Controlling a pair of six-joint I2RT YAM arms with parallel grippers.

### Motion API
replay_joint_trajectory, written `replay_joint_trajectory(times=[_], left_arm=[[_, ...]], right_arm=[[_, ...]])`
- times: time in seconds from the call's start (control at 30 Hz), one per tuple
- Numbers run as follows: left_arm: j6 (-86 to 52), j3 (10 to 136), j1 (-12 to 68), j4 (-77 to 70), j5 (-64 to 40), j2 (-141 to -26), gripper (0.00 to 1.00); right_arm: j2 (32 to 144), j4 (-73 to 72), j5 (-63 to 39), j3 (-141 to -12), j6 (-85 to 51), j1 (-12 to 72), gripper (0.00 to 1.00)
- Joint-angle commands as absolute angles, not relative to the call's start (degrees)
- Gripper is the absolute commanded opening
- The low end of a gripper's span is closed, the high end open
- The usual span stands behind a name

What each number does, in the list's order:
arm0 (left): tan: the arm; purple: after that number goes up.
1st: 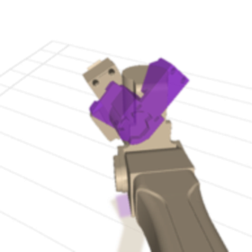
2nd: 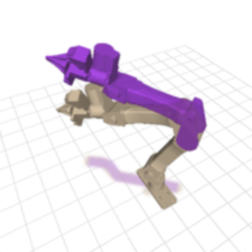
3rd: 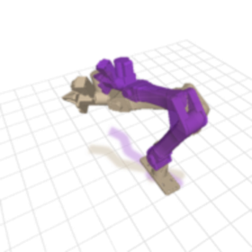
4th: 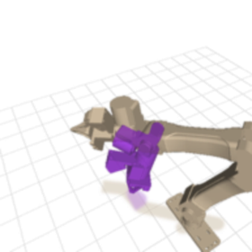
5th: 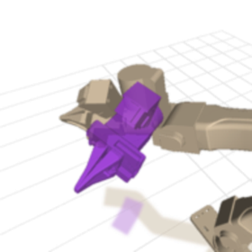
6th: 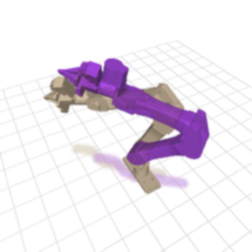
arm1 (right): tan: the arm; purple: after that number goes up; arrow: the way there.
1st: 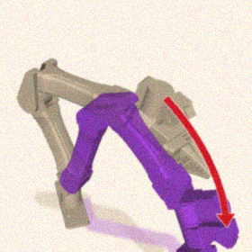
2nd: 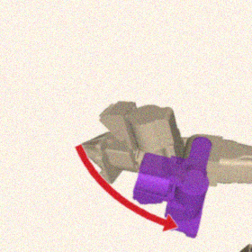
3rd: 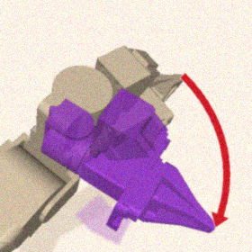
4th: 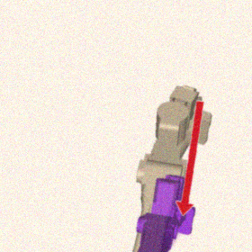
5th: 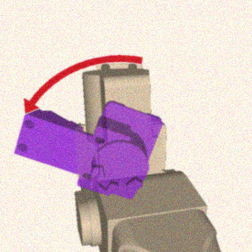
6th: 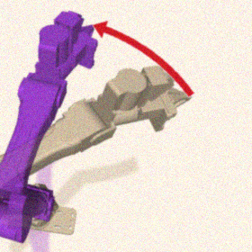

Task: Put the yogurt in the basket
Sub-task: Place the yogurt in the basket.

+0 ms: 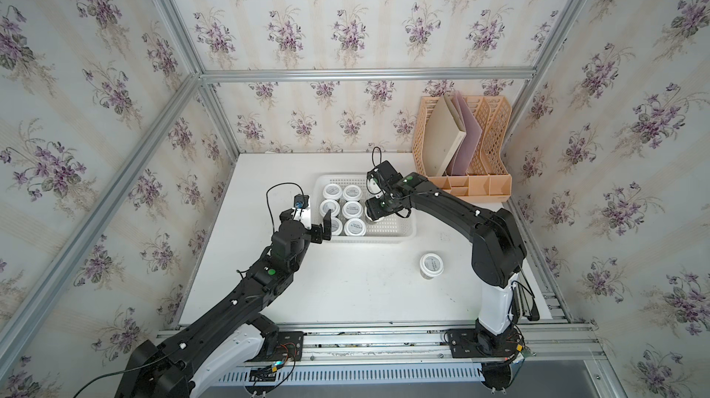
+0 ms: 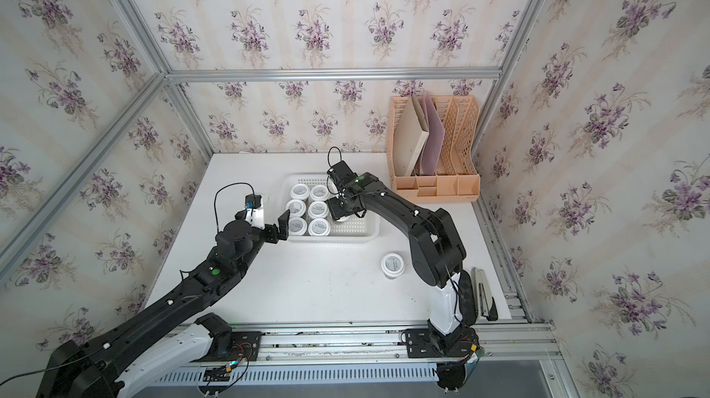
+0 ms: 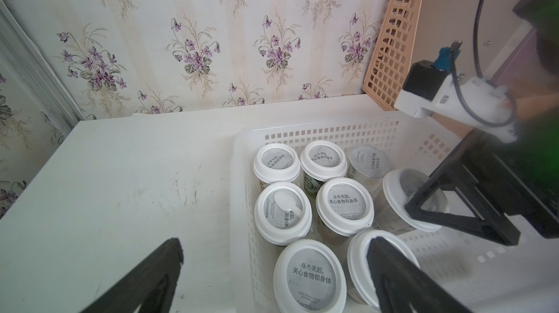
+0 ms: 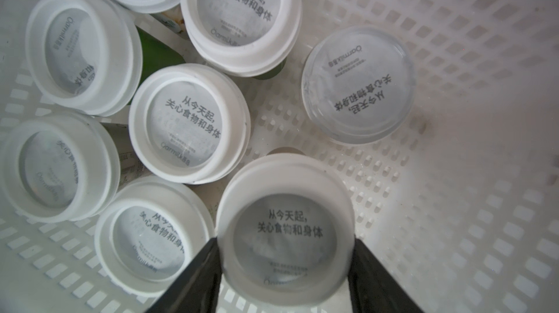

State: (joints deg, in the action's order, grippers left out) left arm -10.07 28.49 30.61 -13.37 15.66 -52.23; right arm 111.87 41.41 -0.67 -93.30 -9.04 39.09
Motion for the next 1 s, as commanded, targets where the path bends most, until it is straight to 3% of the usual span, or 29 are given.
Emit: replay_joint_trajectory(times=[0.0,0.7,0.97], left_arm=[[-9.7,28.7,30.5,-14.2,16.1,-52.3,0.99],[-9.8,28.8,30.5,-14.1,16.0,-52.4,0.99],[-9.8,28.8,30.5,-14.1,16.0,-52.5,0.99]], right_arm=[[112.6,41.0,0.3,-93.8,-8.9,39.1,0.66],[115.0,42.4,2.1,-94.4,-8.0,38.4,0.67],[115.3,41.3,1.2,-93.9,-8.0,38.4,0.73]])
